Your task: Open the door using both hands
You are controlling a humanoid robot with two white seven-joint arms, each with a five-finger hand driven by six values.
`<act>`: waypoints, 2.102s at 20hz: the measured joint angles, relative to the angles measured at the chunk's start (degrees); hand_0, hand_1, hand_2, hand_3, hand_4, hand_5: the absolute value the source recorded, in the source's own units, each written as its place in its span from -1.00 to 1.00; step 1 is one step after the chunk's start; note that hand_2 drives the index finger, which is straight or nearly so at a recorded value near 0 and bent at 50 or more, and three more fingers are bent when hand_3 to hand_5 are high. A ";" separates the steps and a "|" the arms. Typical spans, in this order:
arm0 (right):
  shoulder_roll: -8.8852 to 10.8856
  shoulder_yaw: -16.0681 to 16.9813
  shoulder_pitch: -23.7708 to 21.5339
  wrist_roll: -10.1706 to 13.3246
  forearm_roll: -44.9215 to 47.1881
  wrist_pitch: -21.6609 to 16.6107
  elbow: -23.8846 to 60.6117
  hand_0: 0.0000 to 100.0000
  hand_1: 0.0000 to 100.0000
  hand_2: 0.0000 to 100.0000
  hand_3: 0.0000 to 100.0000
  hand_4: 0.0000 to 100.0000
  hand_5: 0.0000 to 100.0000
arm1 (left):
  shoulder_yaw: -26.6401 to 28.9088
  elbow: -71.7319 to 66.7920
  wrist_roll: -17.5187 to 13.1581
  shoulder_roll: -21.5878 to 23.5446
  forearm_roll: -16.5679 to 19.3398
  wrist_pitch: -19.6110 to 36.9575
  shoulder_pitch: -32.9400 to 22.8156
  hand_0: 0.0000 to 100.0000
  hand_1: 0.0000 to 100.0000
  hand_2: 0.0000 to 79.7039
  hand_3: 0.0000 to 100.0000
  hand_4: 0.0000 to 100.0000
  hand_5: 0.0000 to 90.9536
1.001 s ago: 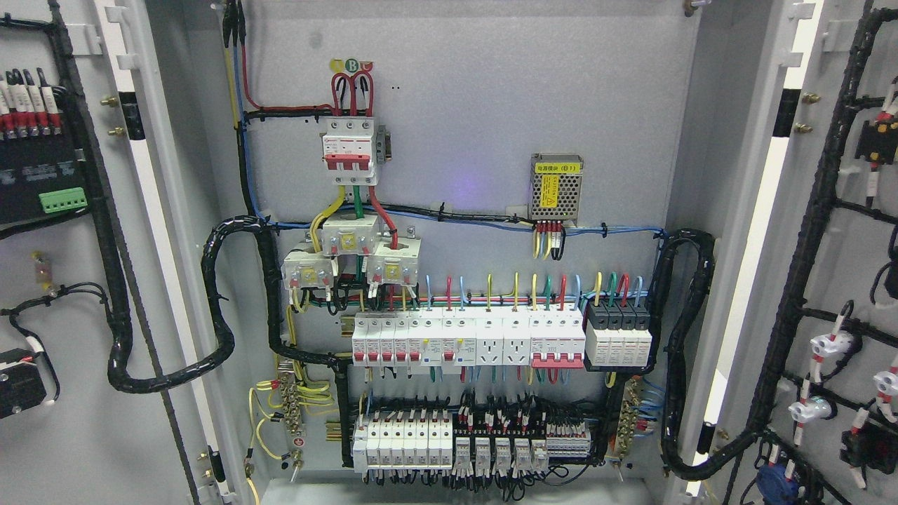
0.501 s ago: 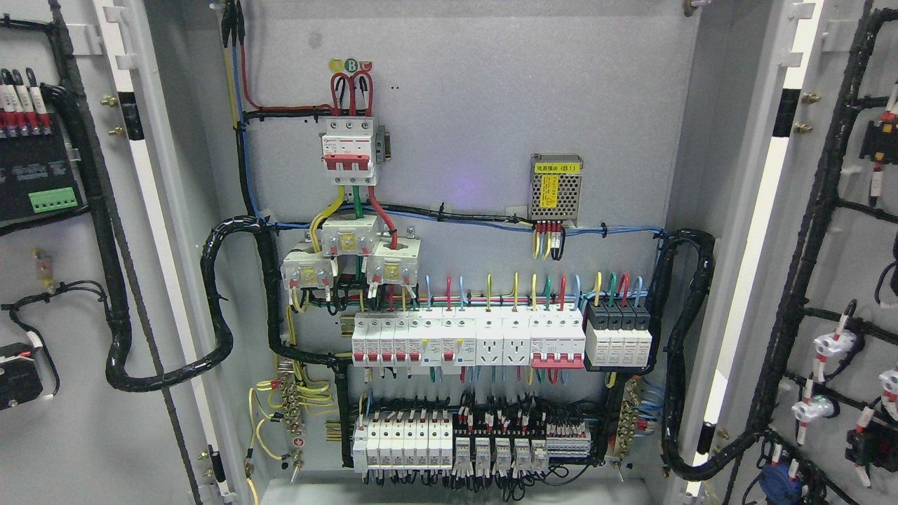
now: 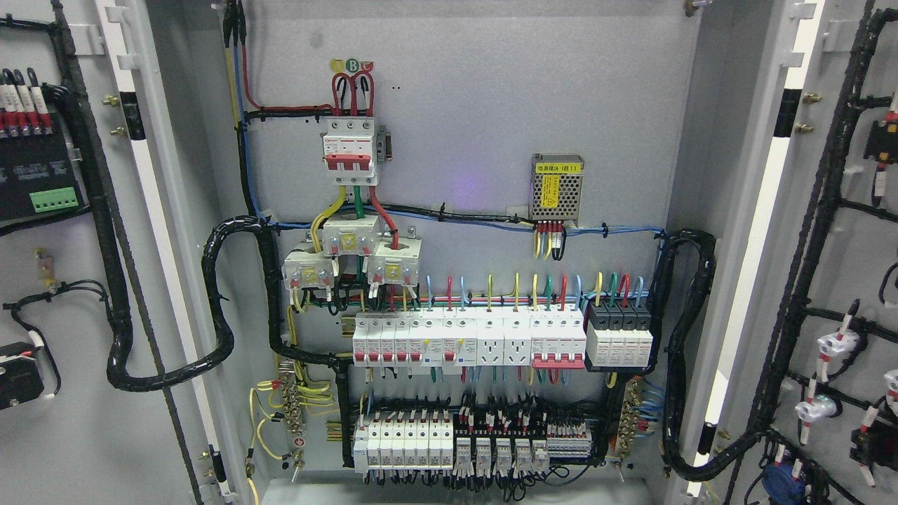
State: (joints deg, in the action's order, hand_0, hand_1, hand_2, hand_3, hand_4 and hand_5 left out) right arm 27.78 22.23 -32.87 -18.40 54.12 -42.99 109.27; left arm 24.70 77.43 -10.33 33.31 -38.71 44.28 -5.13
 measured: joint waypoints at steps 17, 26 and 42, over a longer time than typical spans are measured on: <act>0.85 -2.59 -3.97 -3.15 0.57 -1.94 2.77 -0.76 -0.22 -1.00 -1.00 -1.00 -1.00 | -6.69 19.09 2.46 -3.94 1.21 0.01 -13.25 -0.76 -0.22 -1.00 -1.00 -1.00 -1.00; 2.52 -7.50 -3.21 -3.27 0.20 -2.06 3.71 -0.76 -0.22 -1.00 -1.00 -1.00 -1.00 | -15.07 24.63 2.73 -7.03 8.71 0.01 -15.84 -0.76 -0.22 -1.00 -1.00 -1.00 -1.00; 1.97 -31.25 -6.85 -3.31 -12.02 -1.97 -7.52 -0.76 -0.22 -1.00 -1.00 -1.00 -1.00 | -27.23 26.42 3.29 -22.09 30.74 -9.90 -23.40 -0.76 -0.22 -1.00 -1.00 -1.00 -1.00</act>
State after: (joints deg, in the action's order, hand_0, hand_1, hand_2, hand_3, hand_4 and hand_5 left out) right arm 29.75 -9.03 -39.72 -21.71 42.10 -44.96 101.75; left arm -2.53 103.85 -7.04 11.23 -7.98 34.38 -28.53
